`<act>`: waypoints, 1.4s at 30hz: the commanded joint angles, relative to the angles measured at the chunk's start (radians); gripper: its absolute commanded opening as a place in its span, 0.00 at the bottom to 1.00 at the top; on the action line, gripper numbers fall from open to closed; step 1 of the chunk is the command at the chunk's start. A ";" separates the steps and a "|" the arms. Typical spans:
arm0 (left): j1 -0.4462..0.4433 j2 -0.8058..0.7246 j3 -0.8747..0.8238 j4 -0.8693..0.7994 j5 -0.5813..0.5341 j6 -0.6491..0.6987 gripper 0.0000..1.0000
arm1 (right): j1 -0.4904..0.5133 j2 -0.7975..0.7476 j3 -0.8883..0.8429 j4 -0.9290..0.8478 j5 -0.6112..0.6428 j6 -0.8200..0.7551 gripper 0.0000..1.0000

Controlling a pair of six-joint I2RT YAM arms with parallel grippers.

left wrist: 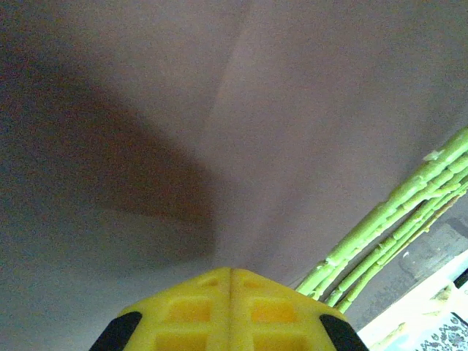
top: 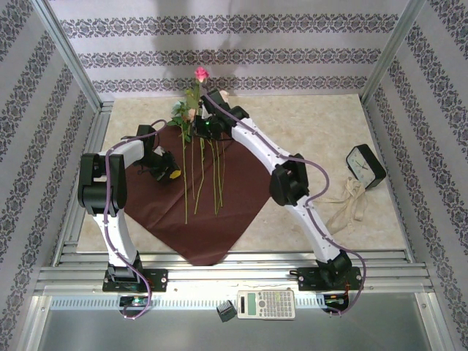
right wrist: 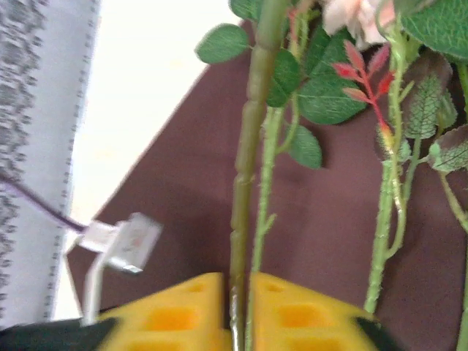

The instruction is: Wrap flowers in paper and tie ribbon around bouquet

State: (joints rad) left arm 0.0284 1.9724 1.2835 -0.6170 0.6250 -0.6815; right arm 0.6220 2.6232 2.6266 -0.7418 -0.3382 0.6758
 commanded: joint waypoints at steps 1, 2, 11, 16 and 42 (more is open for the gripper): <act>0.008 0.019 0.019 0.000 0.007 0.002 0.01 | -0.021 0.038 0.106 -0.183 -0.020 -0.033 0.41; 0.007 0.019 0.019 -0.001 0.007 0.005 0.01 | -0.024 0.008 0.072 -0.198 -0.001 -0.072 0.46; 0.008 0.017 0.042 -0.017 -0.007 0.016 0.01 | -0.168 -0.365 -0.636 0.013 0.056 -0.141 0.44; 0.012 0.034 0.084 -0.039 -0.021 0.022 0.01 | -0.204 -0.298 -0.658 -0.070 0.052 -0.130 0.34; -0.173 0.213 0.205 0.084 0.058 -0.135 0.00 | -0.467 -0.430 -0.954 -0.112 0.096 -0.126 0.30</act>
State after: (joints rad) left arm -0.1299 2.1437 1.4601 -0.5484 0.7082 -0.7734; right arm 0.1917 2.2177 1.6920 -0.8207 -0.3115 0.5835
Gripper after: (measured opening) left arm 0.046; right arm 0.288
